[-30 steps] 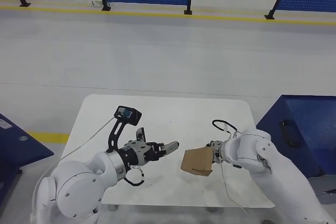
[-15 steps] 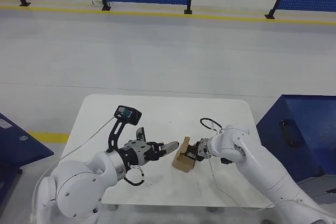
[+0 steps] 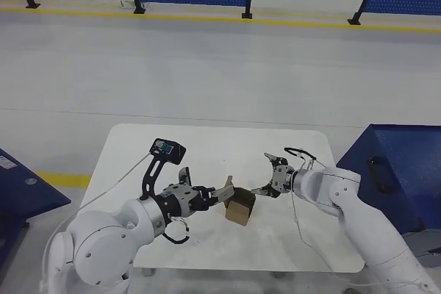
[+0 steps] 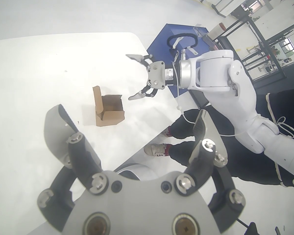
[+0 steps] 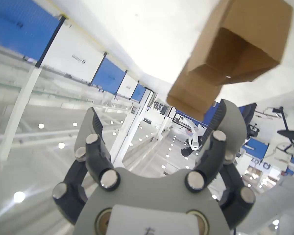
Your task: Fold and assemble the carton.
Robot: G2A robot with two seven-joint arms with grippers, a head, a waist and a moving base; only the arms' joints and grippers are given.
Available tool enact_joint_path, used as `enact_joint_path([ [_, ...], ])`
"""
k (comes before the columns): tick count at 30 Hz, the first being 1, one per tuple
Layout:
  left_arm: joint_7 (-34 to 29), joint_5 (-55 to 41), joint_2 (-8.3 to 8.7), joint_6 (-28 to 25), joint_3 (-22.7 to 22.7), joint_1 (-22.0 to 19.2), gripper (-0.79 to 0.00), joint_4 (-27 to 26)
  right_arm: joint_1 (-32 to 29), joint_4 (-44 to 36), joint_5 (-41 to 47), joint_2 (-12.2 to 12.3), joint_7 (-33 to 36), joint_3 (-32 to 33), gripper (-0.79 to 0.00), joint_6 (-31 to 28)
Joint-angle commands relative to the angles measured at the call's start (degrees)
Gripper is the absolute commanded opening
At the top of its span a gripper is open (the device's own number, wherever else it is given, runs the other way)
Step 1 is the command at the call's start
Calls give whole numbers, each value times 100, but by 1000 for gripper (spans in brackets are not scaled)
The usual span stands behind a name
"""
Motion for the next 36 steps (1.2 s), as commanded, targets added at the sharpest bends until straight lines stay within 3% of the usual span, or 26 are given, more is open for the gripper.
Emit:
enact_joint_path([
  [1, 0, 0, 0, 0, 0, 0, 0, 0, -234, 128, -1739, 60, 1459, 24, 0, -932],
  [4, 0, 0, 0, 0, 0, 0, 0, 0, -399, 830, -3100, 84, 2887, -43, 0, -2307],
  [9, 0, 0, 0, 0, 0, 0, 0, 0, -251, 1559, -2990, -41, 3981, -186, 0, -3048],
  [17, 0, 0, 0, 0, 0, 0, 0, 0, -251, 1559, -2990, -41, 3981, -186, 0, -3048],
  [20, -23, -617, -12, 349, -94, 149, 0, 283, -251, 1559, -2990, -41, 3981, -186, 0, -3048],
  [22, 77, 350, 45, 53, 93, 131, 0, 490, -268, 1601, -3077, -39, 3910, -199, 0, -3041],
  [24, 329, 610, 47, 40, 377, 262, 0, 678, -344, 1554, -3832, -56, 3545, -330, 0, -3380],
  [26, 696, 609, 32, 97, 588, 403, 0, 919, -475, 1675, -3888, -85, 3686, -331, 0, -3795],
  [31, 2223, 1889, 44, 160, 982, 737, 0, 1536, -467, 1935, -5510, -121, 3175, -401, 0, -4786],
  [36, 1948, 1870, 46, -13, 1155, 662, 0, 2049, -399, 2059, -6690, -142, 3156, -497, 0, -4796],
])
